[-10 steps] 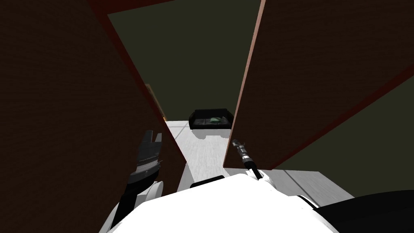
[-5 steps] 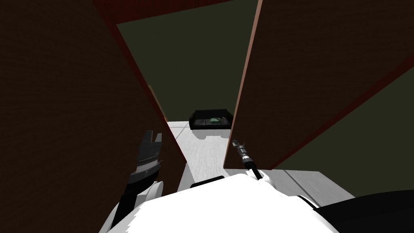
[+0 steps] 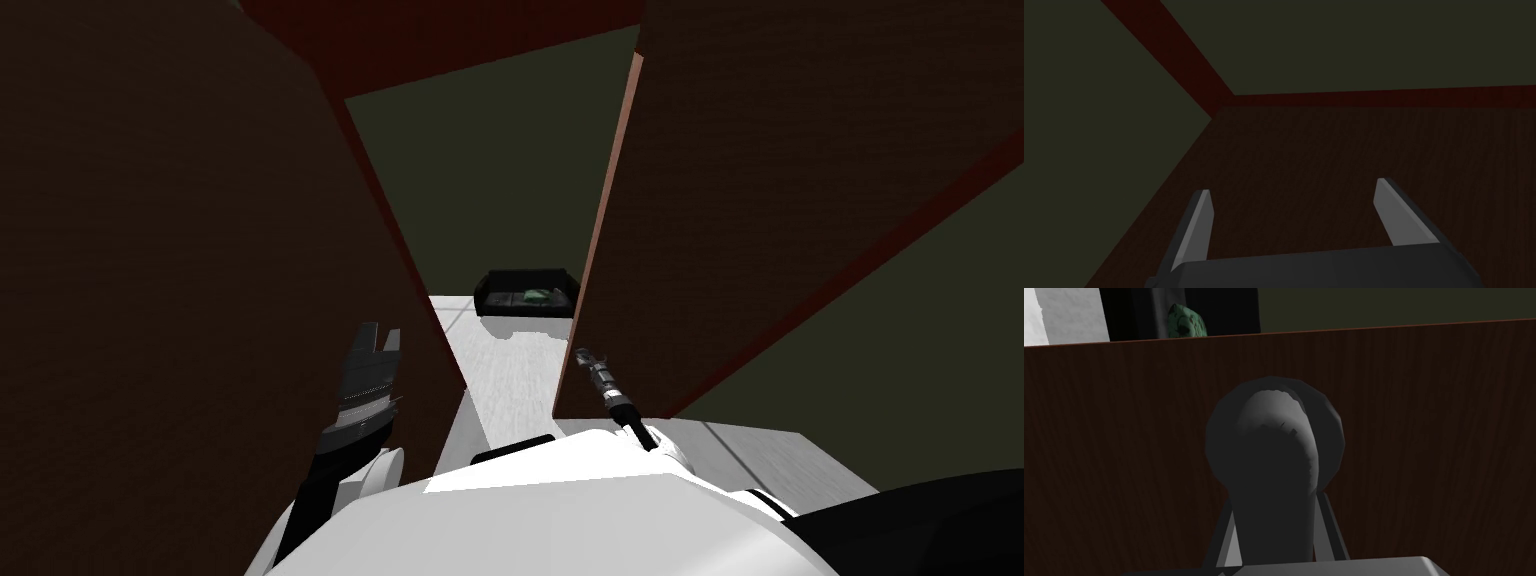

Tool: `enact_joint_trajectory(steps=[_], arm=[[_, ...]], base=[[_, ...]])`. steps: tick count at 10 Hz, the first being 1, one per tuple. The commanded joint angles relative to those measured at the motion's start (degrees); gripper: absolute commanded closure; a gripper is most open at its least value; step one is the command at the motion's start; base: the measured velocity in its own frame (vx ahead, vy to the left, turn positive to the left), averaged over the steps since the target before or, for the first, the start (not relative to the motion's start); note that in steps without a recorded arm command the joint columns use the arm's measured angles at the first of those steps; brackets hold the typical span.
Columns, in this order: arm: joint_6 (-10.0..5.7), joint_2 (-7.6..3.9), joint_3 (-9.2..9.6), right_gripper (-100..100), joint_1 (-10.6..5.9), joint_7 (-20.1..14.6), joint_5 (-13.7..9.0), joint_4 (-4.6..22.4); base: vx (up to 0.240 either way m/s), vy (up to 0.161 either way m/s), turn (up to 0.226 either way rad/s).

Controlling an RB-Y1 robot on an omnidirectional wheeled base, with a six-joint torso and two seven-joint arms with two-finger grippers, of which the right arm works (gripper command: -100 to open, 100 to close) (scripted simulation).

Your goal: Pull the door open

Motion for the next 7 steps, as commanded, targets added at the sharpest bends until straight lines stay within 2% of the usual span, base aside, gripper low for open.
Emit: enact_joint_trajectory(steps=[1, 4, 5, 6, 7], arm=[[-1.15, -0.98, 0.98, 100, 1.3, -1.6, 0.6, -0.6], [-3.05, -2.29, 2.4, 100, 2.67, -3.6, 1.5, -0.7], [-2.66, -2.08, 2.1, 100, 2.04, -3.1, 1.3, -0.3], [-4.3, -2.67, 2.73, 100, 3.24, -4.1, 1.7, 0.0], [-5.17, -3.04, 2.98, 100, 3.78, -4.5, 1.9, 0.1]], base=[[-0.21, -0.032, 0.135], [-0.238, -0.037, 0.119], [-0.109, -0.012, 0.016], [-0.173, -0.036, 0.178], [-0.241, -0.093, 0.175]])
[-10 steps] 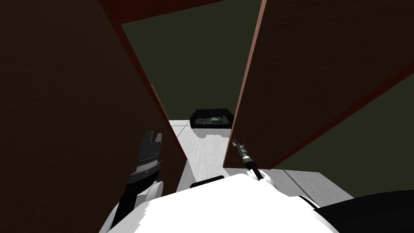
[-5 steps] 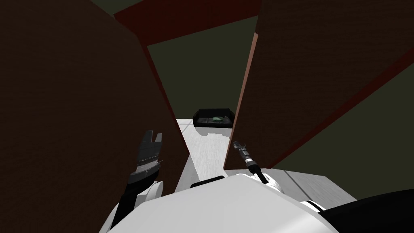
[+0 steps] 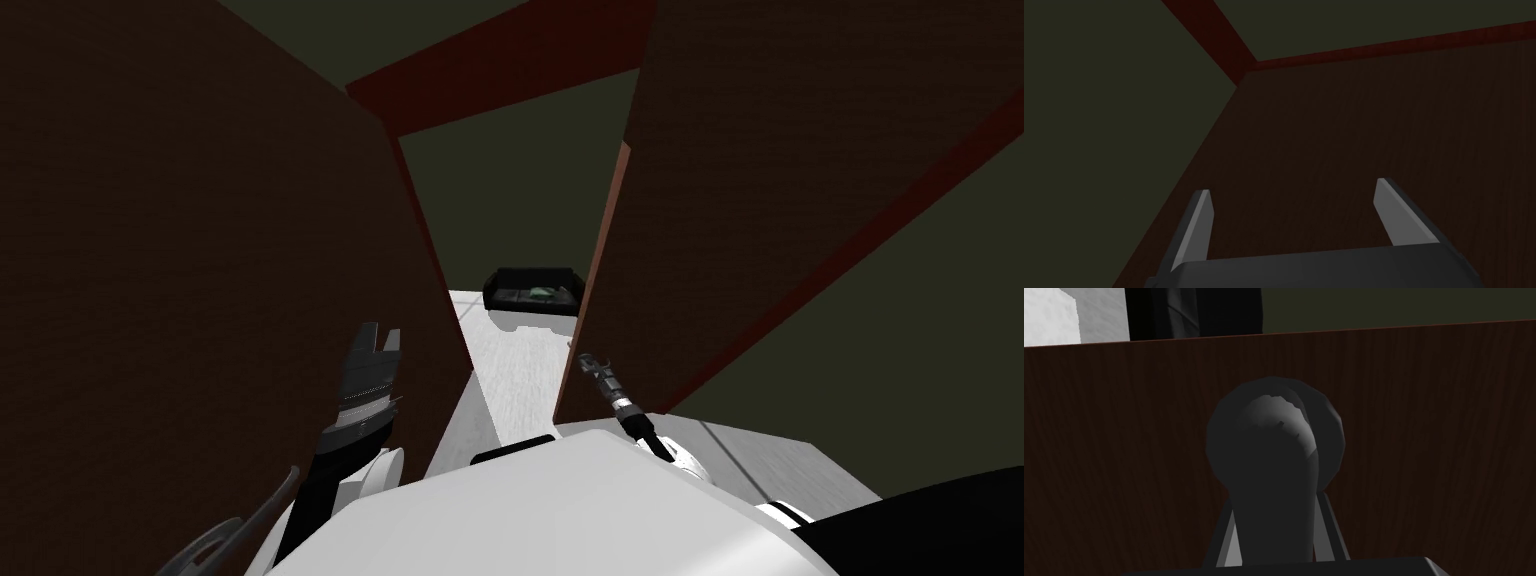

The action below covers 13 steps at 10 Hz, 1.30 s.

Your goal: Pull the door open

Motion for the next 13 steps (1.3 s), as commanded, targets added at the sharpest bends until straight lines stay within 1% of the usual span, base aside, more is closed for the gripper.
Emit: enact_joint_trajectory(steps=[1, 4, 6, 7, 8, 9, 10, 12, 13], arm=[[-1.17, -0.62, 0.52, 100, 1.54, -0.9, 0.4, -0.8], [-4.12, -1.85, 1.38, 100, 3.37, -2.4, 1.0, -0.5], [-5.91, -2.59, 1.91, 100, 4.48, -3.3, 1.4, -0.3], [-5.91, -2.59, 1.91, 100, 4.48, -3.3, 1.4, -0.3], [-5.05, -2.33, 2.03, 100, 4.85, -3.1, 1.4, -1.2], [-6.68, -2.64, 2.29, 100, 5.4, -3.5, 1.7, -0.2], [-7.03, -2.73, 2.32, 100, 5.51, -3.6, 1.7, 0.0], [-9.42, -3.33, 2.55, 100, 6.27, -4.2, 2.0, 1.0], [-10.24, -3.54, 2.63, 100, 6.54, -4.4, 2.0, 1.4]], base=[[-0.198, -0.079, 0.158], [-0.2, -0.064, 0.148], [-0.212, -0.023, 0.119], [-0.135, -0.039, 0.04], [-0.054, -0.011, 0.001], [-0.171, -0.044, 0.202], [-0.24, -0.108, 0.204], [-0.283, -0.096, 0.247], [-0.27, -0.074, 0.181]])
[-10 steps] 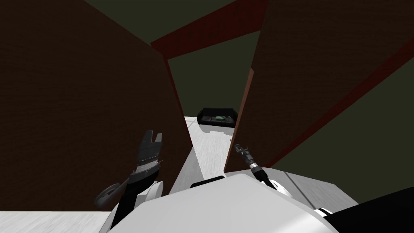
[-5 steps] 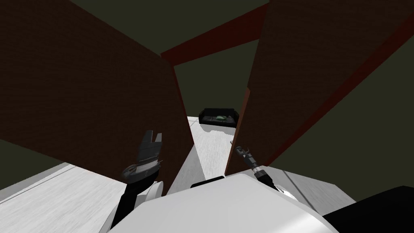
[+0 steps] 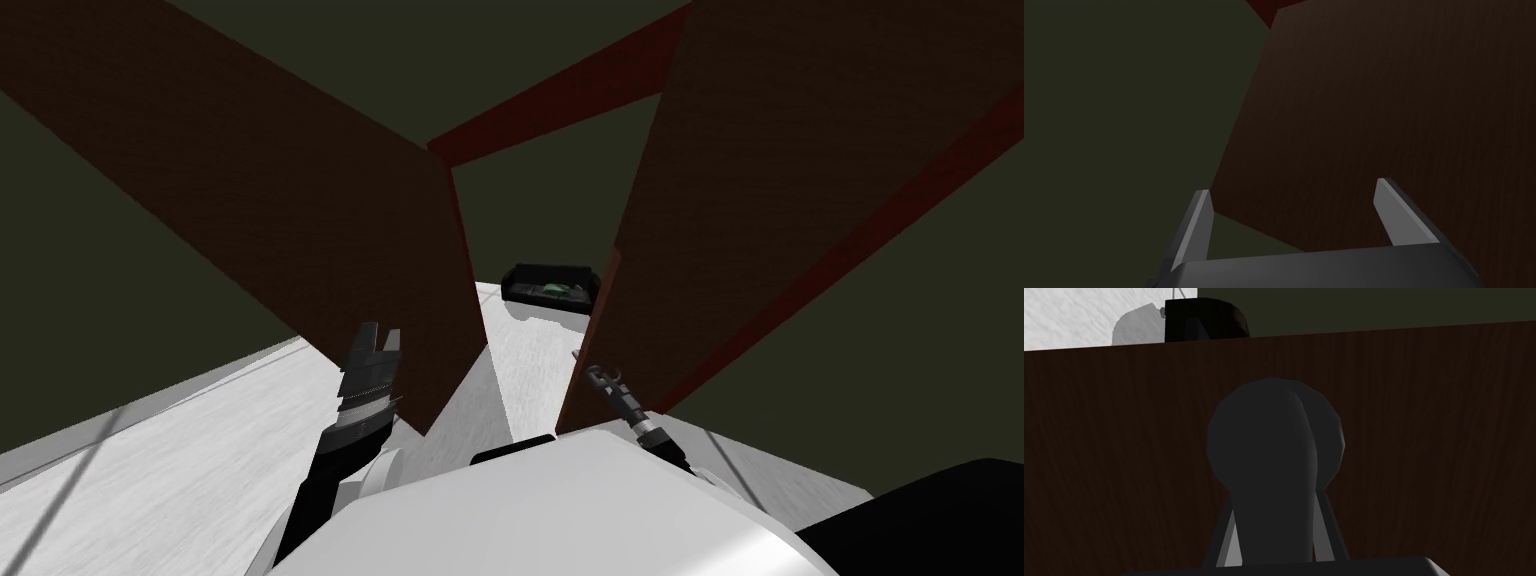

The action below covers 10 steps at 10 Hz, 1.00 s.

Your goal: Pull the door open

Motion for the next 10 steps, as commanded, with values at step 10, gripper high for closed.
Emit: enact_joint_trajectory(steps=[10], arm=[[1.0, 1.15, 0.64, 100, -2.22, -0.5, 3.2, 0.4]], base=[[-0.21, -0.051, 0.091]])
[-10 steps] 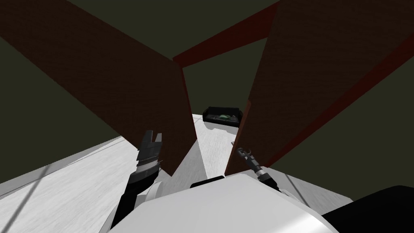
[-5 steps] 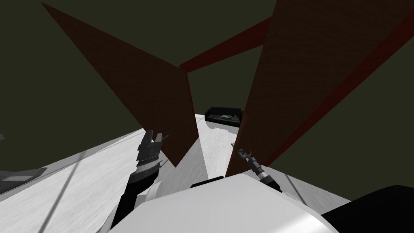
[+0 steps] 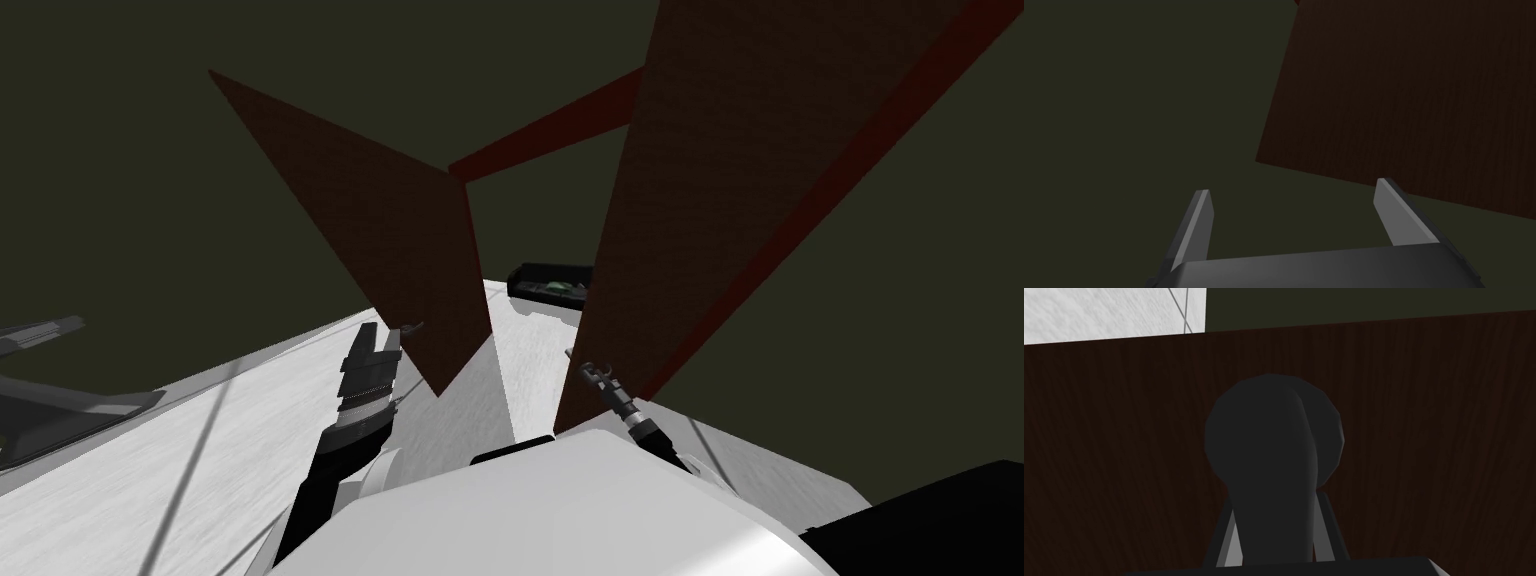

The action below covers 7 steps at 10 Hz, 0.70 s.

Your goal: Pull the door open

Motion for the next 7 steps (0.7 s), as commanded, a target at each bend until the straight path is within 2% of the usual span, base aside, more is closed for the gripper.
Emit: enact_joint_trajectory(steps=[1, 2, 3, 6, 7], arm=[[0.73, 1.34, 0.64, 100, -1.65, 0.2, 1.5, 0.7], [0.73, 1.34, 0.64, 100, -1.65, 0.2, 1.5, 0.7], [1.49, 1.69, 0.66, 100, -2.3, 0.2, 2.1, 0.3], [1.87, 1.86, 0.67, 100, -2.62, 0.2, 2.3, 0.2], [3.35, 2.54, 0.72, 100, -3.89, 0.3, 3.4, -0.4]], base=[[-0.184, -0.079, 0.045], [-0.17, -0.049, 0.049], [-0.151, -0.019, 0.009], [-0.049, -0.012, 0.008], [-0.167, -0.073, 0.078]])
